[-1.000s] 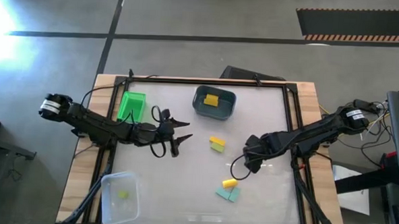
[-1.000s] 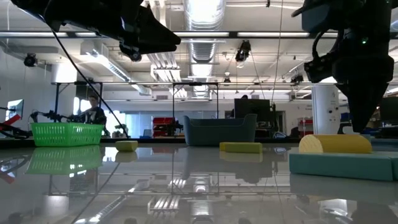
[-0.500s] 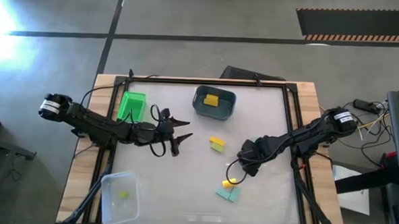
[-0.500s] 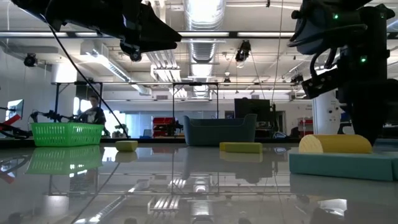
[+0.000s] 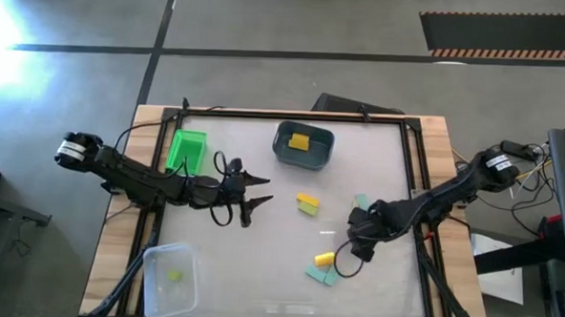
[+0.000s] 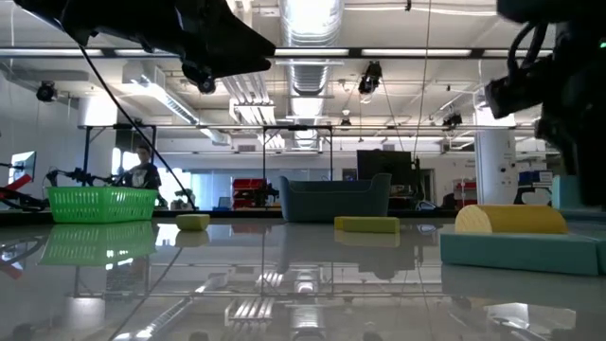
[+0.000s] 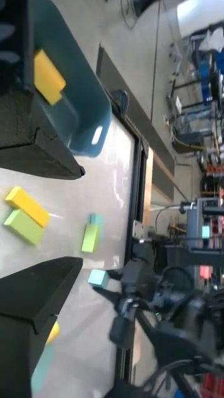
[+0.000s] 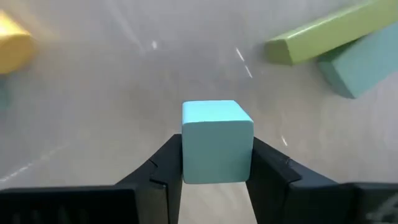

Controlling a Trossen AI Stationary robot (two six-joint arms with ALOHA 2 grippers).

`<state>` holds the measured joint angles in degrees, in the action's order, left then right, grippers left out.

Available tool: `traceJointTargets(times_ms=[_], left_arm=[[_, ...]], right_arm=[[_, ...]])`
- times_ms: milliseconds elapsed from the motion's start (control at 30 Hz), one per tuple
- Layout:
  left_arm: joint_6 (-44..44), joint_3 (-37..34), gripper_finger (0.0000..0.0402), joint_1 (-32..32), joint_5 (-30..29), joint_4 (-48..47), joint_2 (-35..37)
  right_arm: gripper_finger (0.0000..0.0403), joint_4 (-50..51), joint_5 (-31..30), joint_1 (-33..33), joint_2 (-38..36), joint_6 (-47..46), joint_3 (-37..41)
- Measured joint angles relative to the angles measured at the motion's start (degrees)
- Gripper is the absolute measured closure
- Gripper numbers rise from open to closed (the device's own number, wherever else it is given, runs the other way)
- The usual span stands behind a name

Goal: Sort & place blocks by color
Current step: Put the blue block into the green bin

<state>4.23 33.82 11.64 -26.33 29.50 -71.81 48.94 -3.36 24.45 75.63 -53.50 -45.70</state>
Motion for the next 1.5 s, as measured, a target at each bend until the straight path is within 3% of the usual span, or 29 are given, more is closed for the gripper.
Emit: traceJointTargets(times_ms=[200, 367, 567, 667, 800, 1000, 1367, 1500], left_arm=[[0.11, 0.13, 0.0202, 2.14, 2.40, 2.45, -0.02], [-0.55, -0.15, 0.0202, 3.96, 2.52, 7.61, -0.17], [-1.81, 0.39, 0.0202, 5.24, 4.38, 9.55, -0.17], [-1.86, 0.34, 0.0202, 6.04, 7.46, 11.22, -0.17], [-2.14, 0.33, 0.0202, 6.94, 10.24, 13.61, -0.17], [-3.03, 0.23, 0.0202, 7.28, 9.75, 13.78, -1.13], [-10.47, 0.39, 0.0202, 6.64, 7.87, 27.45, -8.23], [-11.13, 0.37, 0.0202, 5.97, 7.87, 33.95, -11.41]], right_arm=[[0.0283, -7.94, -12.25, 2.94, -5.62, 4.54, 0.01], [0.0283, -30.77, -22.92, 2.38, -6.85, 28.27, 0.72], [0.0283, -69.33, -20.23, -1.18, -2.62, 60.60, 2.64], [0.0283, -82.41, -15.84, -2.80, 1.20, 69.78, 3.13], [0.0283, -95.02, -14.23, -5.37, 6.47, 72.67, 3.11], [0.0283, -104.17, -12.52, -7.65, 11.06, 71.99, 2.75], [0.0283, -104.23, -12.66, -9.60, 11.50, 68.56, 2.39], [0.0283, -104.09, -10.05, -9.46, 11.50, 68.68, 2.39]])
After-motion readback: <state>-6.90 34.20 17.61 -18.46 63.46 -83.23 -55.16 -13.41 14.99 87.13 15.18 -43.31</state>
